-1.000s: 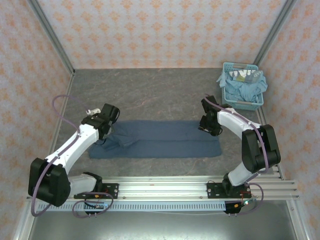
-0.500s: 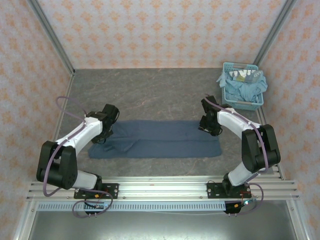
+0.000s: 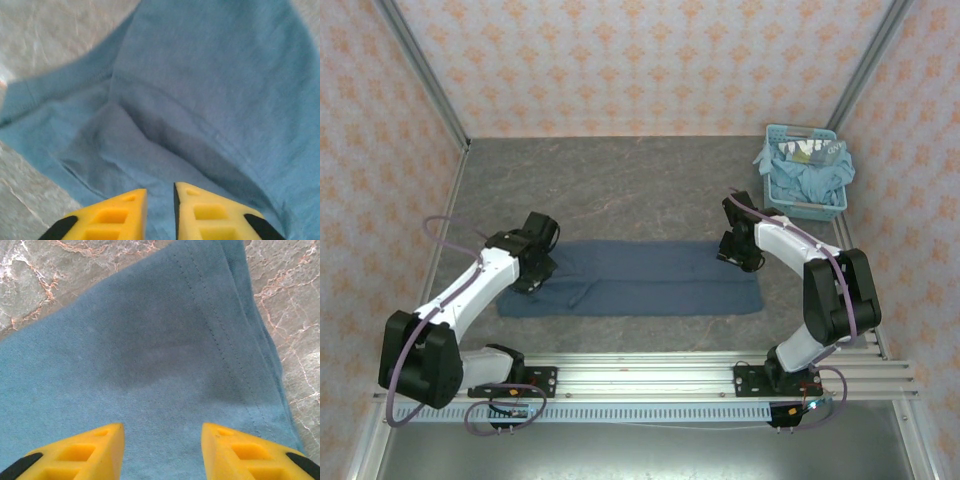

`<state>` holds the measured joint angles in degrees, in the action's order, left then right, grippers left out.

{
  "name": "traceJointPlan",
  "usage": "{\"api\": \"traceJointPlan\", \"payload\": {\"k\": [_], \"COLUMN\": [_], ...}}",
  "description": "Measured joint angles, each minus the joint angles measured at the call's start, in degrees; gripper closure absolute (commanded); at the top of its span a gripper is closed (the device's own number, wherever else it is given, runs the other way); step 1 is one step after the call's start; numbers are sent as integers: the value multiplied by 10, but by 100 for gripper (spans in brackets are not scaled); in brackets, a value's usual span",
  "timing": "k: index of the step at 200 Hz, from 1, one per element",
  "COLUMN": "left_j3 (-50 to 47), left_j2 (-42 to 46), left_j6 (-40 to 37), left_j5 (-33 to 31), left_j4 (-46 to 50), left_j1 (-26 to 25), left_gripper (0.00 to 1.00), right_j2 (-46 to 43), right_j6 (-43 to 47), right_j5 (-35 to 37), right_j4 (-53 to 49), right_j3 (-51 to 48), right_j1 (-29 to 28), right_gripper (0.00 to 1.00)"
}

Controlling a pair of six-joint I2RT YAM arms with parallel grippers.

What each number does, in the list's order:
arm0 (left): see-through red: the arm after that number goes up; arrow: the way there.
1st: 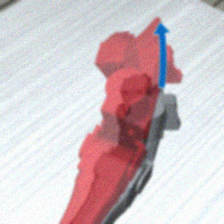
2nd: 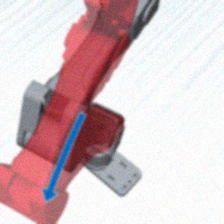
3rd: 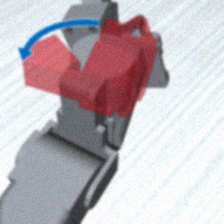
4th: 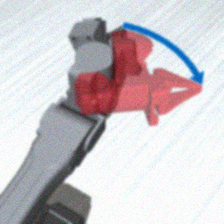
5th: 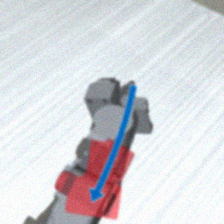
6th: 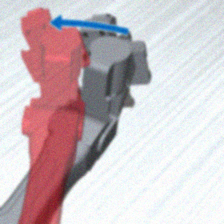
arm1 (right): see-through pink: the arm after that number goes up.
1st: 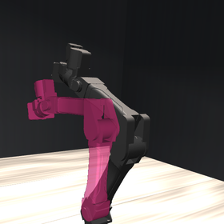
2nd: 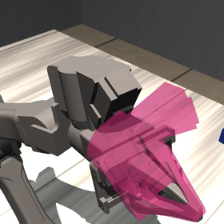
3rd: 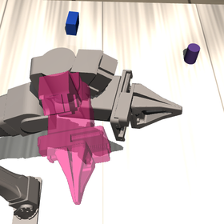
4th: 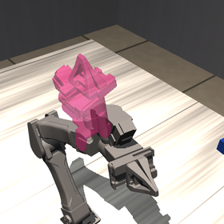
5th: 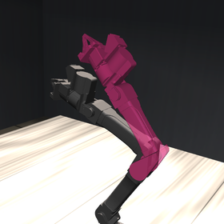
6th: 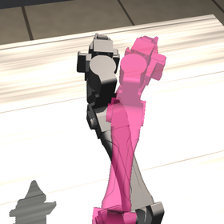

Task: Fold and stack the t-shirts

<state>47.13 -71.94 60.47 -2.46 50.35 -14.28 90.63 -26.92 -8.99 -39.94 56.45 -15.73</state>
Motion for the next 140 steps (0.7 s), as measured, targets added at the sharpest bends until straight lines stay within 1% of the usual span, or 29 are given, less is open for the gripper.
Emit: {"api": "traceJointPlan", "payload": {"k": [30,49,80,96,119,140], "left_j3": [-2,-3,-4,-3,4,15], "left_j2": [-41,-72,-136,-167,-172,-172], "left_j6": [10,5,-28,-47,-66,-80], "left_j5": [19,21,16,7,-9,-10], "left_j4": [2,0,-7,-15,-26,-41], "left_j1": [11,42,102,125,136,136], "left_gripper": [90,93,97,97,97,97], "right_j2": [0,1,9,9,9,9], "right_j6": [9,13,15,15,15,16], "right_j5": [-1,-1,-3,-3,-3,-3], "right_j4": [2,2,2,2,2,2], "right_j3": [0,0,4,4,4,4], "right_j1": [0,0,0,0,0,0], "right_gripper": [56,57,57,57,57,57]}}
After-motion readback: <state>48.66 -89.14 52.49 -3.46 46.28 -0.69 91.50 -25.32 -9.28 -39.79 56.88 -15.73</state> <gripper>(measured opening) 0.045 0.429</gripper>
